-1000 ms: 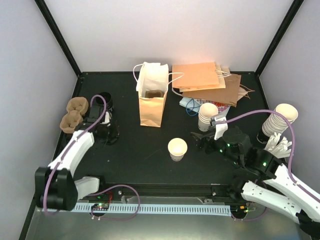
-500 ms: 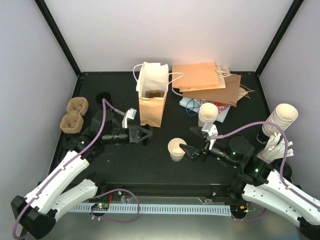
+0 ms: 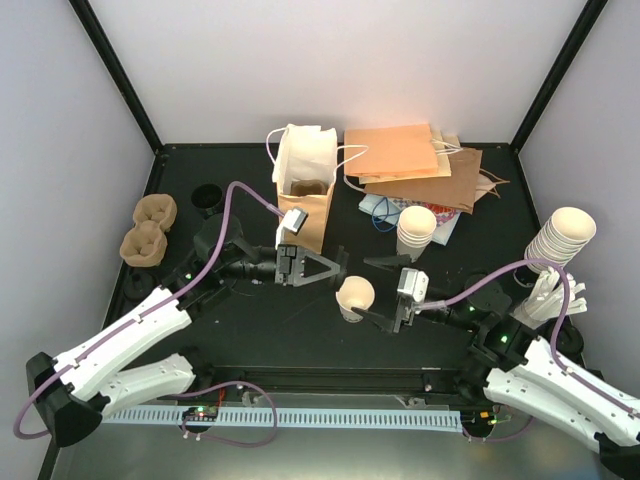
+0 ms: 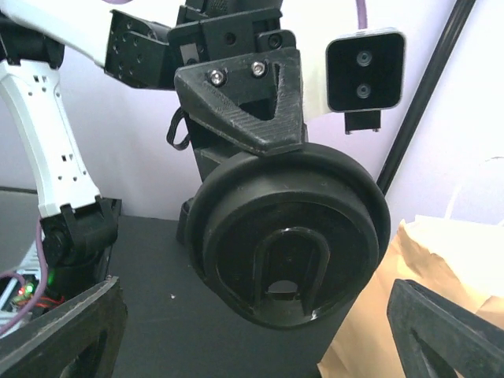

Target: Pack the takeout coffee

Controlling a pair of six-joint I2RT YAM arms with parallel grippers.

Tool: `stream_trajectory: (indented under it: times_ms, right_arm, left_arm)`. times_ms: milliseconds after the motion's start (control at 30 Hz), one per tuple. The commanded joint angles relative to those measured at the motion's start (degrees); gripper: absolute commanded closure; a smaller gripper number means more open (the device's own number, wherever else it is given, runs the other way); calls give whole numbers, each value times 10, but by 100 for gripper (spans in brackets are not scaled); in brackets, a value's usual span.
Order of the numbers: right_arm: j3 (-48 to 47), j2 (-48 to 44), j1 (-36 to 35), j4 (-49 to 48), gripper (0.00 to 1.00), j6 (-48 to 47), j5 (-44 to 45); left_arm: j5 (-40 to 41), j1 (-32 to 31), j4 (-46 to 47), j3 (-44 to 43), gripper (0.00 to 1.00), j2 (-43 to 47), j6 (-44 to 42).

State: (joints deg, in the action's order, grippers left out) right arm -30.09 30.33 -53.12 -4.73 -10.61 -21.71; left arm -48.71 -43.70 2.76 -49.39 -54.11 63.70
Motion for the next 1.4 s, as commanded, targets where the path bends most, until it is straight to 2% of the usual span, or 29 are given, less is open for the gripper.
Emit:
stream_trajectory:
  times_ms: [0, 233, 667, 967, 1367]
  right_arm:
    - [-25, 13, -3, -20, 7, -61, -16]
    - [-56, 47, -3, -14, 3, -47, 1]
    - [-67, 69, -3, -21, 2, -50, -6]
    - [-70, 80, -3, -31, 6, -45, 6]
    - [-76, 88, -3, -31, 17, -35, 6]
  left_arm:
    - [-25, -10, 49, -34, 85, -7, 14]
    - [-24, -17, 51, -35, 85, -9, 12]
    - [-16, -30, 55, -33, 85, -14, 12]
    - [-14, -33, 56, -32, 85, -15, 11]
    - [-12, -35, 56, -29, 84, -12, 9]
